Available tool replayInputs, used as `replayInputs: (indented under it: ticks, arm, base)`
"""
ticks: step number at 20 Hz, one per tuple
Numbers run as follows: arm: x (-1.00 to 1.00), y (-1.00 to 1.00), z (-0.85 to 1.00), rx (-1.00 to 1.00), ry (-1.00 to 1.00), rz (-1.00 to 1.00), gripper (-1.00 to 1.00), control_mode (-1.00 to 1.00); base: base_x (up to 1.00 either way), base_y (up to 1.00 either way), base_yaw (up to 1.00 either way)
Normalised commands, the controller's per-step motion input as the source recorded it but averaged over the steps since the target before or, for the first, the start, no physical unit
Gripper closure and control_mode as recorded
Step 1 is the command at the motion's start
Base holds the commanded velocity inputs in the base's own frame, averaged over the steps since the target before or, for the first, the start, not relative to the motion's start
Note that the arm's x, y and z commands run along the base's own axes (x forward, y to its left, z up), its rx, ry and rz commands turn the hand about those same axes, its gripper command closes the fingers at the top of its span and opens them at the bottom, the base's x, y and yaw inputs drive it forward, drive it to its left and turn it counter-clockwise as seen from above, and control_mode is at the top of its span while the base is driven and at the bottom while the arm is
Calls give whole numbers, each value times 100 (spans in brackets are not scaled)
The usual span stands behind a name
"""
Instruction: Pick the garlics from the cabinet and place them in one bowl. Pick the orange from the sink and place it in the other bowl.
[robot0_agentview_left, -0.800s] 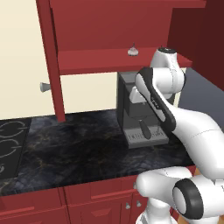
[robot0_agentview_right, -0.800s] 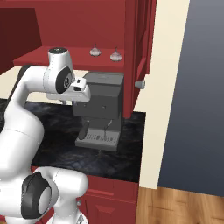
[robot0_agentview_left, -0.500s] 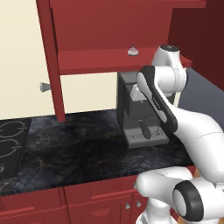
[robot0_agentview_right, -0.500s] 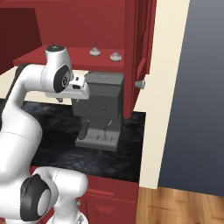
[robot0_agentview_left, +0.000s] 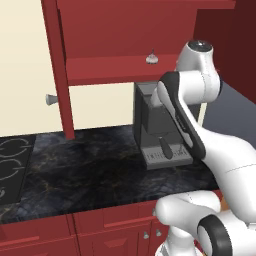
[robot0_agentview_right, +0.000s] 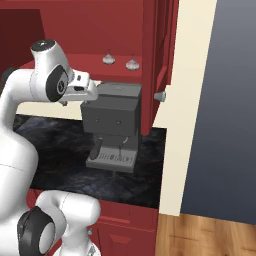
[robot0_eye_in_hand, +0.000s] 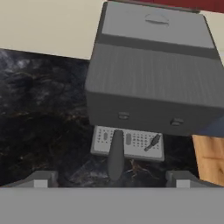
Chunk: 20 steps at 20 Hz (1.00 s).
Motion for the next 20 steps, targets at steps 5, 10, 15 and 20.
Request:
replayInputs:
  ticks: [5, 10, 15, 20]
  arm:
    - [0, -19, 35, -3, -13, -4, -100, -100]
    - [0, -27, 29, 0, -9, -6, -100, -100]
    - [0, -30, 25, 0, -7, -6, -100, -100]
    - [5, -32, 30, 0, -7, -7, -100, -100]
  base:
    - [0, 0, 0]
    - [0, 0, 0]
    - [0, 0, 0]
    - [0, 0, 0]
